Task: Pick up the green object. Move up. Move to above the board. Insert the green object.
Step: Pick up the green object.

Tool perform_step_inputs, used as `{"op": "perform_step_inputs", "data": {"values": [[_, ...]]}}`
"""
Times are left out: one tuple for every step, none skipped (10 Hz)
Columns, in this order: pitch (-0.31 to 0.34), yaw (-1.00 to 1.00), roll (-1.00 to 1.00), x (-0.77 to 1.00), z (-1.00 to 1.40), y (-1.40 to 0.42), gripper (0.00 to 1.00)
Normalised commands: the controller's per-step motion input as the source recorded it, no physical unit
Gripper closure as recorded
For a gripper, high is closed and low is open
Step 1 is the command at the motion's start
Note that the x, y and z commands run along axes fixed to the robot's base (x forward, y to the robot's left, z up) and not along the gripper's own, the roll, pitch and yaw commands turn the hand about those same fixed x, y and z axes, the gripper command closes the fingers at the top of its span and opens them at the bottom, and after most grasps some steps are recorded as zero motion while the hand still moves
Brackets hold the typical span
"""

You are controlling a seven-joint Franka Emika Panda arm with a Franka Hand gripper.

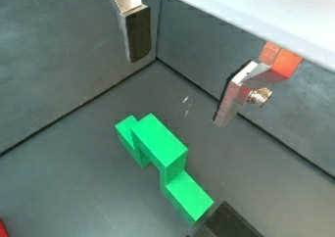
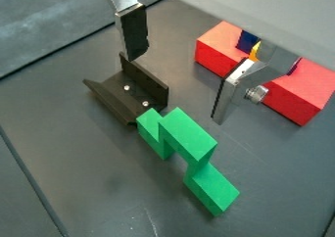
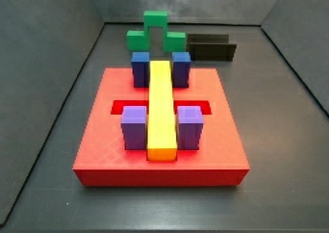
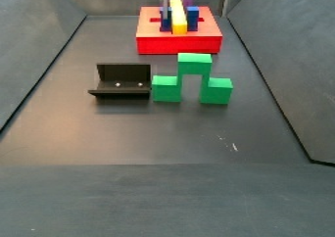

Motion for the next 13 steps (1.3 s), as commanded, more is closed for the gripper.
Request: {"op": "perform_step_inputs", "data": {"values": [[-0.170,-0.01,0.00,0.00,-0.13,-0.06,0.00],[-0.157,-0.21,0.06,-0.01,-0.28,-0.30,0.00],[-0.129,-0.48,0.20,0.00,-0.43,-0.31,0.00],[-0.016,-0.60,0.25,0.00,-0.42,-0.10,0.00],[0.000,-0.45,0.18,-0.21,-0.30,0.00,0.00],[0.003,-0.42,0.23,-0.30,-0.27,0.07,0.00],[0.000,-0.21,0.14,-0.35,-0.31,0.09,0.00],[-0.074,0.00,0.08,-0.17,-0.35,0.03,0.00],[-0.139,0.05,0.06,-0.07,-0.42,0.00,0.00],[-0.153,0.09,0.02,0.00,-0.39,0.00,0.00],[-0.147,0.10,0.00,0.05,-0.33,0.03,0.00],[-0.114,0.06,0.00,0.15,-0.22,0.07,0.00],[-0.090,0.07,0.00,0.16,-0.18,0.08,0.00]]}}
